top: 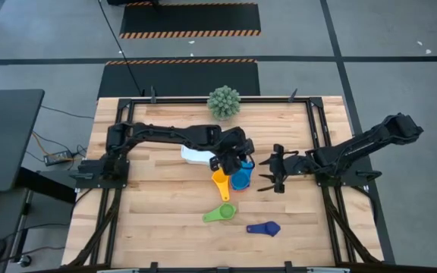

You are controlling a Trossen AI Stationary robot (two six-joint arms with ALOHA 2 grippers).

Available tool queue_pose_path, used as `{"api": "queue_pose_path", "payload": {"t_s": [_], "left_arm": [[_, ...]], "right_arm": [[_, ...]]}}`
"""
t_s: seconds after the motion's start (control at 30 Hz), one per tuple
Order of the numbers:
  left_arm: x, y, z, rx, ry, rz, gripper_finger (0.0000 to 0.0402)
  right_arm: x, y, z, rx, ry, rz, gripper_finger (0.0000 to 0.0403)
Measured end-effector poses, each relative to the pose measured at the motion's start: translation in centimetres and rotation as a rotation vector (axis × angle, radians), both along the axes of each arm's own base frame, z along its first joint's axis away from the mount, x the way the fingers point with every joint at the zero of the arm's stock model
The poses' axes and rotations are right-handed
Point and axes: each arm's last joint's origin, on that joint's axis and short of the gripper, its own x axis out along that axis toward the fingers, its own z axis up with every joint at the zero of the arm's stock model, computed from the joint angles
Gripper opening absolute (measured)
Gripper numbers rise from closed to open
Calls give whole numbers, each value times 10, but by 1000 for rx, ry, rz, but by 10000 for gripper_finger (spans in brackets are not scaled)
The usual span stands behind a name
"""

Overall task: Nest measuring cups in basket
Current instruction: Stack the left stacked nesting cups on the right stacked nesting cup

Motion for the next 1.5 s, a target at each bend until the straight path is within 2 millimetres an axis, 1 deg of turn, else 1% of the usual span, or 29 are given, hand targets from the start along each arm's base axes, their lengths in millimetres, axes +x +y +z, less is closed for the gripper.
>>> {"api": "queue_pose_path", "payload": {"t_s": [0.1,0.23,0.3,0.43,0.53,0.7,0.87,1.03,1.2,1.37,1.5], "left_arm": [[-4,-9,6,-37,15,55,144],[-9,-27,8,-75,47,127,142],[-10,-38,9,-85,55,155,142],[-14,-54,-2,-59,83,229,141],[-17,-63,-5,-35,95,303,141],[-26,-73,-5,-37,133,413,141],[-35,-78,5,-120,136,540,141],[-46,-86,4,-60,166,666,141],[-57,-94,1,-45,229,747,141],[-66,-106,-1,11,237,790,141],[-69,-112,-1,3,245,812,141]], "right_arm": [[4,-5,6,-10,23,27,209],[8,-8,16,20,76,103,209],[11,-10,22,36,66,150,209],[15,-13,29,34,85,193,209],[18,-13,32,19,84,204,209],[21,-13,35,14,102,210,209],[28,-13,36,14,118,209,216],[33,-13,40,6,123,210,224],[36,-13,43,-2,115,211,226],[38,-13,43,-10,110,204,226],[43,-13,40,1,155,213,226]]}}
